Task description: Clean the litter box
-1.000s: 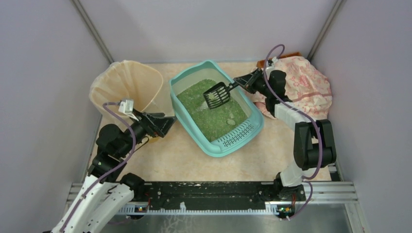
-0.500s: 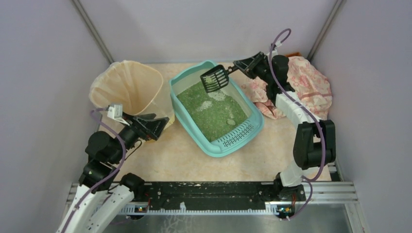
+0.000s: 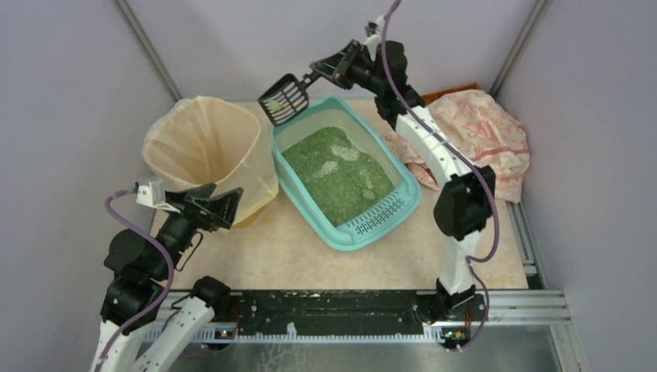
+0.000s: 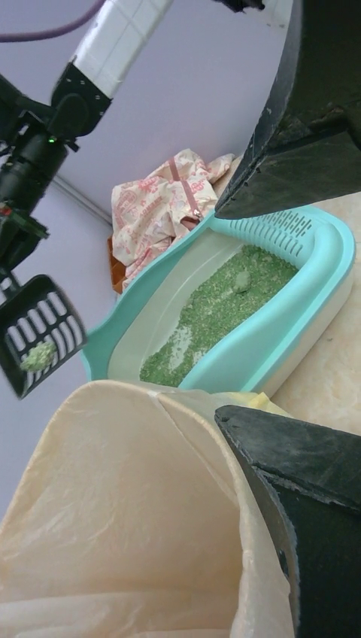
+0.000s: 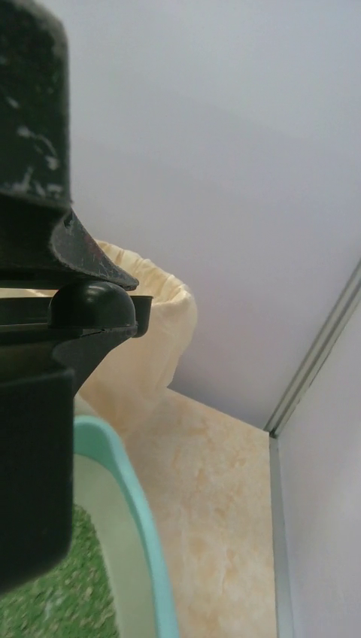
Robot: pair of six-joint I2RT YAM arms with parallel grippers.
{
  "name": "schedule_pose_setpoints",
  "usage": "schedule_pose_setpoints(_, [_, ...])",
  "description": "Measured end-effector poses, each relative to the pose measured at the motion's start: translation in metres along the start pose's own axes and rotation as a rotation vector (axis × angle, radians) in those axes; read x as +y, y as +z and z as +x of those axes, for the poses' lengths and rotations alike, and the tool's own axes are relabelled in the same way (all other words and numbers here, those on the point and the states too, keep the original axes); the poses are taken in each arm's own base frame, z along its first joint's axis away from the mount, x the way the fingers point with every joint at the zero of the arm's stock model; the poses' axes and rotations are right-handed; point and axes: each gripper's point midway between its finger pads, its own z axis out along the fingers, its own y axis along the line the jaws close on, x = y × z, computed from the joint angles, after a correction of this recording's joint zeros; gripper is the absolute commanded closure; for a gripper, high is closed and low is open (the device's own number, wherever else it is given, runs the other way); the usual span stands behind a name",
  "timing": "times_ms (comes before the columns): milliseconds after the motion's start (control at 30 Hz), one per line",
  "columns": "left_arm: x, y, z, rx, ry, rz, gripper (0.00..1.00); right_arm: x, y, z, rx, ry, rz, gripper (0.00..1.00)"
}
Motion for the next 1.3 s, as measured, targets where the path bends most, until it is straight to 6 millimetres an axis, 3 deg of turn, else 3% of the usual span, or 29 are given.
schedule_pose_setpoints(200, [0.009,0.001,0.023,0.056,0.007,-0.019,0.01,0.048,0.055,0.037,0.094,-0.043,-0.064,1.0])
schedule_pose_setpoints(333, [0.01,0.0,0.035,0.102,0.014,-0.008,0.01,0.072,0.073,0.057,0.129,-0.076,-0.114,1.0])
schedule_pose_setpoints(467, [0.008,-0.001,0.038,0.117,0.025,0.005,0.01,0.074,0.078,0.084,0.183,-0.142,-0.132,1.0])
schedule_pose_setpoints(633, [0.008,-0.003,0.038,0.115,0.042,0.012,0.01,0.061,0.084,0.119,0.209,-0.353,-0.145,1.0])
schedule_pose_setpoints(767, [0.011,0.0,0.047,0.139,0.049,0.01,0.01,0.067,0.078,0.182,0.256,-0.711,-0.151,1.0])
schedule_pose_setpoints(867, [0.014,0.004,0.063,0.183,0.047,0.01,0.01,0.092,0.074,0.225,0.276,-0.96,-0.217,1.0])
schedule_pose_setpoints(933, [0.016,0.007,0.074,0.212,0.039,0.014,0.01,0.112,0.069,0.248,0.291,-1.025,-0.268,1.0])
schedule_pose_setpoints(1033, [0.017,0.01,0.088,0.251,0.017,0.021,0.02,0.137,0.066,0.246,0.243,-1.116,-0.318,1.0])
schedule_pose_setpoints(1200, [0.012,0.014,0.093,0.263,-0.012,0.042,0.02,0.151,0.072,0.2,0.101,-1.12,-0.321,1.0])
schedule_pose_setpoints(1300, [0.009,0.015,0.092,0.26,-0.02,0.054,0.01,0.151,0.07,0.167,0.035,-0.975,-0.356,1.0])
